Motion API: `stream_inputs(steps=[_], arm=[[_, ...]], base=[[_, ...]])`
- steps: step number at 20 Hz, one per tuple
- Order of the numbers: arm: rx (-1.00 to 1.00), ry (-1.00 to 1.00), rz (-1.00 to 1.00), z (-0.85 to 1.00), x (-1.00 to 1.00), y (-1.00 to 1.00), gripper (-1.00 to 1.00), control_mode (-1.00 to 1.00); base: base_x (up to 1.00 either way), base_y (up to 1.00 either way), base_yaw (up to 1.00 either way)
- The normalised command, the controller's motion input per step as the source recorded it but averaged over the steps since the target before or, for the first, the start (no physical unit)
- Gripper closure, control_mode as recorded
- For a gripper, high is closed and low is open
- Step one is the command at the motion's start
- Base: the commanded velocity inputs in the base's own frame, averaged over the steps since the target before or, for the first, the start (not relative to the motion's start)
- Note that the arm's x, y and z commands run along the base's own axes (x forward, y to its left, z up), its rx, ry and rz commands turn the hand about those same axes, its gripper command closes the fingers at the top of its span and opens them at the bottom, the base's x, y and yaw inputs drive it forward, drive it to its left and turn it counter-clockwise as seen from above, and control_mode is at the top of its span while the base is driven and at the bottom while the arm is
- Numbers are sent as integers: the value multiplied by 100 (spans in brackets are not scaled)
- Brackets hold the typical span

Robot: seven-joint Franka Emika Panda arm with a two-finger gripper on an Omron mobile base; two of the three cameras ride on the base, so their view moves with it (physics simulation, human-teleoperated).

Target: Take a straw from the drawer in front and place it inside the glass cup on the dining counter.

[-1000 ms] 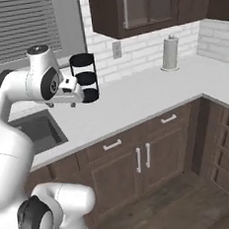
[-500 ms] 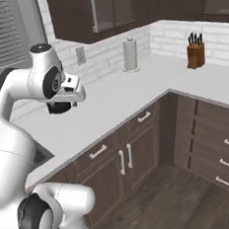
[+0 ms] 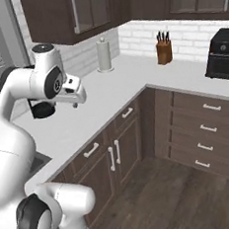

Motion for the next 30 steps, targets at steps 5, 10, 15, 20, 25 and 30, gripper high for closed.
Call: stream_inputs(steps=[5, 10, 15, 20, 25, 30], arm=[[41, 4, -17, -6, 0, -81, -100, -100], [51, 1, -3, -41, 0, -98, -100, -100], [42, 0, 0, -76, 12, -51, -100, -100], [33, -3, 2, -83, 23, -12, -100, -100], [20, -6, 2, -82, 20, 0, -100, -100], [6, -7, 3, -75, 21, 15, -100, -100]], base=[[0, 0, 0], [0, 0, 0], [0, 0, 0], [0, 0, 0], [0, 0, 0], [0, 0, 0]])
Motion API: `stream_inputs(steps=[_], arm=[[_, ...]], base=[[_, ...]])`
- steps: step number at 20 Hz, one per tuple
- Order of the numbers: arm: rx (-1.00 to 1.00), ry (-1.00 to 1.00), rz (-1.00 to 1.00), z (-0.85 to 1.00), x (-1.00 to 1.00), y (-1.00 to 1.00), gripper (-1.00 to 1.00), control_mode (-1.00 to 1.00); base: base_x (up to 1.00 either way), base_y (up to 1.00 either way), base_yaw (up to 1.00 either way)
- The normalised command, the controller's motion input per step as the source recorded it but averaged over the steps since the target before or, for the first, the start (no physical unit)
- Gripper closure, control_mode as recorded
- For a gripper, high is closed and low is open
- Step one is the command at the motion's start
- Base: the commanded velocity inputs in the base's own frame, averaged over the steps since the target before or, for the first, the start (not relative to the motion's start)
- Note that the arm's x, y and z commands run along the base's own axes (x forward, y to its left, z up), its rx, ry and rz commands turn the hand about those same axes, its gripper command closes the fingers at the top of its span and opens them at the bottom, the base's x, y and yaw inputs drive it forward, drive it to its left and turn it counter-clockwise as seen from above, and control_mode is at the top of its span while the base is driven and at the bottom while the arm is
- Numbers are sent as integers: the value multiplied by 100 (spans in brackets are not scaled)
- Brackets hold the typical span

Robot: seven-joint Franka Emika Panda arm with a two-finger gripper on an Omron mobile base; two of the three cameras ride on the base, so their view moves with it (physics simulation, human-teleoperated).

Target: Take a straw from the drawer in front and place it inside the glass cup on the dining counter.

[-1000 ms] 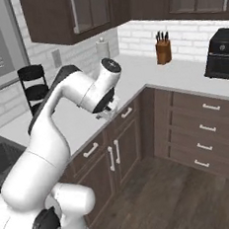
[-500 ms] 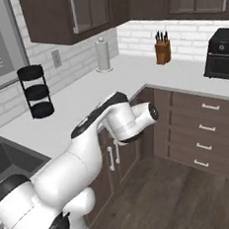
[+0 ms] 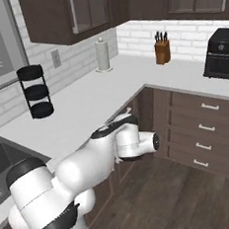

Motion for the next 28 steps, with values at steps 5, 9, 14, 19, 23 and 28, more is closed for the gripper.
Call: stream_inputs(steps=[5, 9, 14, 19, 23, 28], arm=[[0, -6, 4, -71, 19, 43, -100, -100], [0, -4, 4, -62, 24, 44, -100, -100], [2, 0, 5, -51, 49, 23, -100, -100], [3, 0, 5, -42, 60, 19, -100, -100], [4, 0, 4, -41, 48, 8, -100, -100], [5, 0, 3, -48, 39, 1, -100, -100]], base=[[0, 0, 0], [0, 0, 0], [0, 0, 0], [0, 0, 0], [0, 0, 0], [0, 0, 0]])
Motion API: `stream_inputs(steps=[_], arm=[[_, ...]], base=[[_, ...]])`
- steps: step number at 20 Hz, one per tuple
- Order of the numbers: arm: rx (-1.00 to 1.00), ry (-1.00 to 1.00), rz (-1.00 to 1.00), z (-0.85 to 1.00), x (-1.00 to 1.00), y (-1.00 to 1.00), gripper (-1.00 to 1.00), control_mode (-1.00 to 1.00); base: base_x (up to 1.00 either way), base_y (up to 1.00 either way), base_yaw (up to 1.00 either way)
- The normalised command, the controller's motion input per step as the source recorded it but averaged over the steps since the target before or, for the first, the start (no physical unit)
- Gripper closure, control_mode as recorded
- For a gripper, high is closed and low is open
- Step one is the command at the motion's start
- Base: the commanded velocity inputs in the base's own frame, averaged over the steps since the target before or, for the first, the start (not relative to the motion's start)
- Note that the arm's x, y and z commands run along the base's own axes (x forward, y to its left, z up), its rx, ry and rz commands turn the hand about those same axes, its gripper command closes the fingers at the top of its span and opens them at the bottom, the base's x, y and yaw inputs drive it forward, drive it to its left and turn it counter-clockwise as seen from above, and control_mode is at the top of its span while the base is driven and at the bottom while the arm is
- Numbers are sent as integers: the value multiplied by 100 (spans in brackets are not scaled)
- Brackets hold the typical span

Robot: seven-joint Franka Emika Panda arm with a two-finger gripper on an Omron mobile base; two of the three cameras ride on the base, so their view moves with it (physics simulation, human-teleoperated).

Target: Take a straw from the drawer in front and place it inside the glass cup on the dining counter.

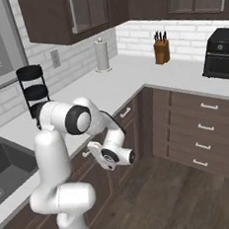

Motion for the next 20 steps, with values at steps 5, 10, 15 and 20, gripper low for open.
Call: stream_inputs(steps=[5, 10, 15, 20], arm=[[6, 0, 3, -36, 45, 1, -100, -100], [4, 0, 2, -30, 56, 7, -100, -100], [2, 0, 1, -29, 58, 13, -100, -100], [0, 0, 0, -34, 57, 18, -100, -100]], base=[[0, 0, 0], [0, 0, 0], [0, 0, 0], [0, 0, 0]])
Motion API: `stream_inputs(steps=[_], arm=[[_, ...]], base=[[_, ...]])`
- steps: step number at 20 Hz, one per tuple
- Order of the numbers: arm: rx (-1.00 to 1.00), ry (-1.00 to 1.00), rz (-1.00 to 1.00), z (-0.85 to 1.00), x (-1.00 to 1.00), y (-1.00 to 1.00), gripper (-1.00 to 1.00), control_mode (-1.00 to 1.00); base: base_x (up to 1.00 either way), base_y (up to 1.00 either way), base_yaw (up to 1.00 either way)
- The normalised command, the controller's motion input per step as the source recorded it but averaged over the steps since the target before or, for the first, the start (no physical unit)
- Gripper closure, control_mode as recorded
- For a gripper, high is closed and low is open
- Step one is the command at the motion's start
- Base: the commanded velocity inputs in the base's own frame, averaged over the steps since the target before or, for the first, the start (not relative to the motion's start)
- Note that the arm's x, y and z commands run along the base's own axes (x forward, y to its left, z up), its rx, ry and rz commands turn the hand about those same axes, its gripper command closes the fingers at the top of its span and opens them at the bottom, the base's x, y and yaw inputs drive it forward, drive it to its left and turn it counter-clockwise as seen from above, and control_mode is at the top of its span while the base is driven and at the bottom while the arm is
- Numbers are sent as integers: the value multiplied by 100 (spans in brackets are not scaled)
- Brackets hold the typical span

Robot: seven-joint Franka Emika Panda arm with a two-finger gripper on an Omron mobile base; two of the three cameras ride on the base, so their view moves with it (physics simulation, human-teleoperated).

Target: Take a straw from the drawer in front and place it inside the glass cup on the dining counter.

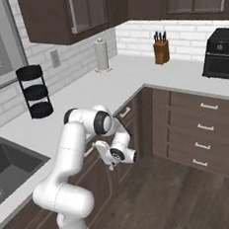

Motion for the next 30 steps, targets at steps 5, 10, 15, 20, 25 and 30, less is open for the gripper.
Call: stream_inputs(steps=[5, 10, 15, 20, 25, 30], arm=[[0, 0, 0, -38, 50, 20, -100, -100], [0, -4, 0, -13, 14, 17, -100, -100], [0, -11, 0, 5, -15, 14, -100, -100], [0, -2, 0, 27, -29, 10, -100, -100], [0, 0, -1, 43, -24, 1, -100, -100], [-1, 0, -3, 36, -23, 2, -100, -100]], base=[[0, 0, 0], [0, 0, 0], [0, 0, 0], [0, 0, 0], [0, 0, 0], [0, 0, 0]])
